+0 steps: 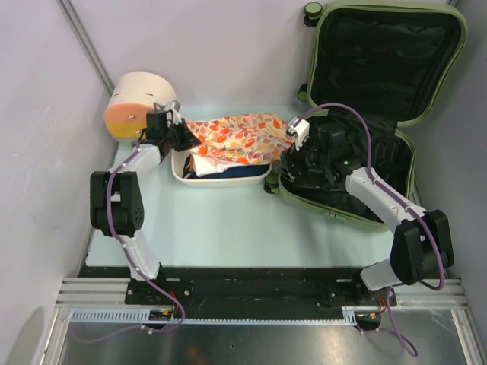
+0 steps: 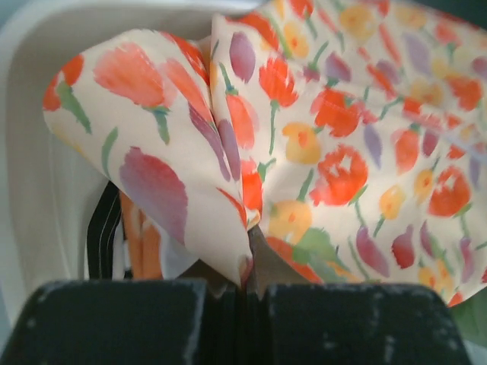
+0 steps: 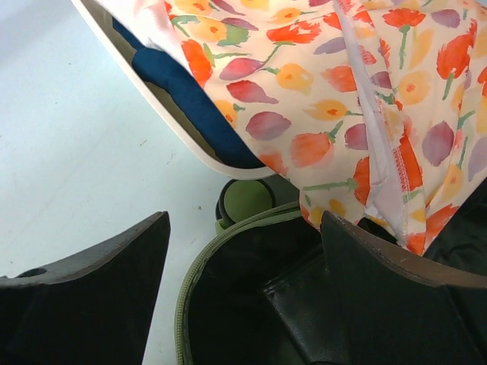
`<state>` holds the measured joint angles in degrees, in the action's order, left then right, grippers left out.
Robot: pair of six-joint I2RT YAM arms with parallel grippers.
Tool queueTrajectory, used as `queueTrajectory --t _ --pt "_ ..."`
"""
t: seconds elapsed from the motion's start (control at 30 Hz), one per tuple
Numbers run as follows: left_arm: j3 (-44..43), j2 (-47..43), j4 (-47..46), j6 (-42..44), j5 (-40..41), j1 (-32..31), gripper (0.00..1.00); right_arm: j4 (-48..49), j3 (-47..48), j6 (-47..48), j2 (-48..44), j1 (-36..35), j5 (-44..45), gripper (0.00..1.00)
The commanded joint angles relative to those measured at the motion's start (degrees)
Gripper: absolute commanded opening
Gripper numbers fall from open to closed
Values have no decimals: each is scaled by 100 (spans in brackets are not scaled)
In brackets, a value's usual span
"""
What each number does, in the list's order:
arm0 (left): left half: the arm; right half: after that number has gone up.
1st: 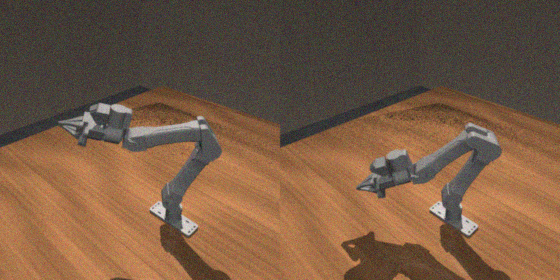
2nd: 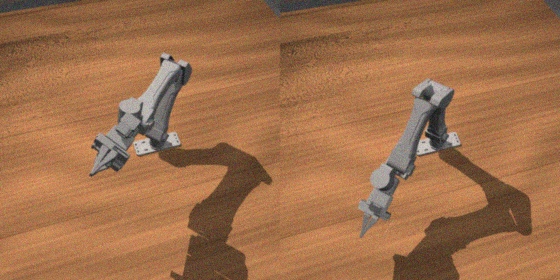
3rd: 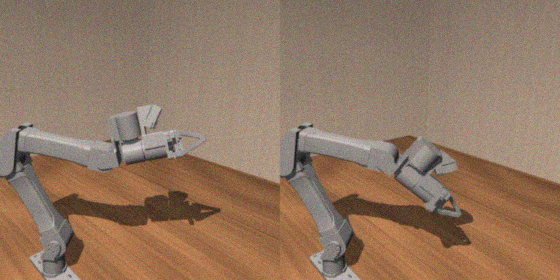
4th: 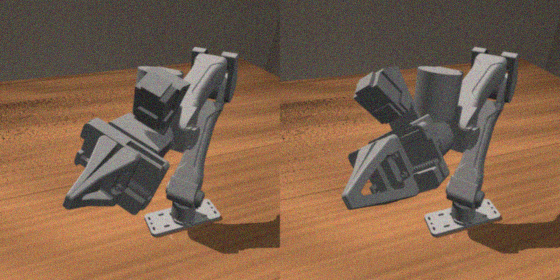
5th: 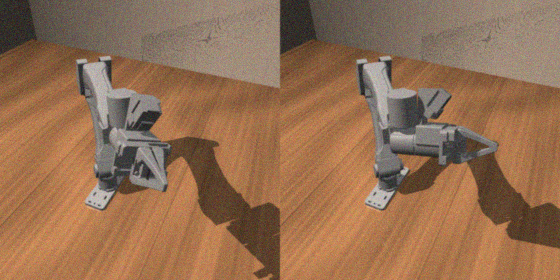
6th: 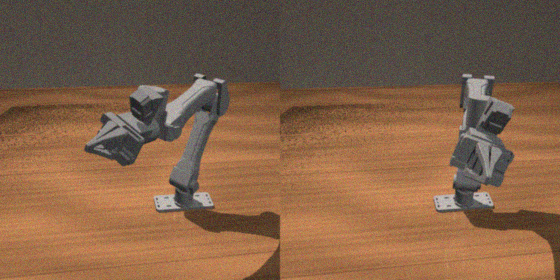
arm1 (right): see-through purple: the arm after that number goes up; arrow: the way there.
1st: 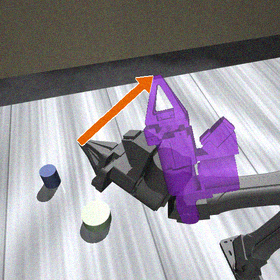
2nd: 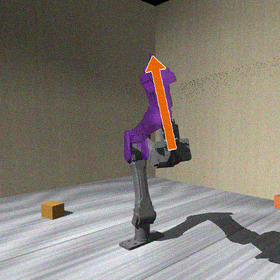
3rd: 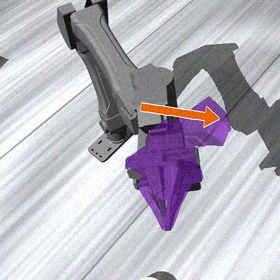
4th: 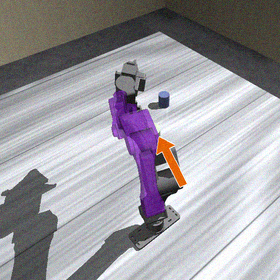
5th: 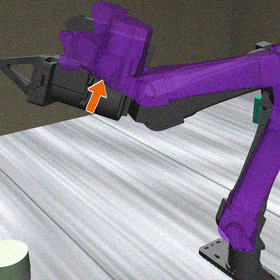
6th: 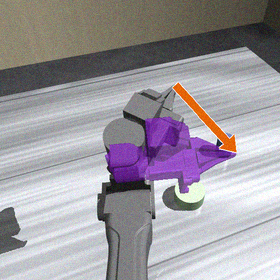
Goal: Open, take out, and arrange the luggage
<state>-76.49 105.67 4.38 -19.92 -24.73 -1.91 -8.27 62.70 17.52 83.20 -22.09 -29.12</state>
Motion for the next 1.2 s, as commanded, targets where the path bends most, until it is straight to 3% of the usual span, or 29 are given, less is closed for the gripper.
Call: queueTrajectory --t 0.0,0.17,0.43,0.63,0.97,1.07,1.17 --pt "538 -705 -728 313 522 156 0 256 102 -108 56 29 12 85" --pt "749 -942 -781 331 -101 393 0 291 339 -624 310 327 214 85" --pt "566 -1259 -501 1367 -708 437 0 695 709 -1953 855 1399 -76 84" --pt "556 -1303 -96 1667 -621 534 0 783 753 -1997 1320 1567 -32 83" --pt "319 -1075 27 1711 -752 534 0 1679 858 -3254 2296 1664 -866 89" --pt "293 -1057 80 1720 -770 534 0 1846 867 -3543 2499 1646 -1077 85" --pt "284 -1074 107 1711 -779 525 0 2022 876 -3798 2474 1672 -1437 68"
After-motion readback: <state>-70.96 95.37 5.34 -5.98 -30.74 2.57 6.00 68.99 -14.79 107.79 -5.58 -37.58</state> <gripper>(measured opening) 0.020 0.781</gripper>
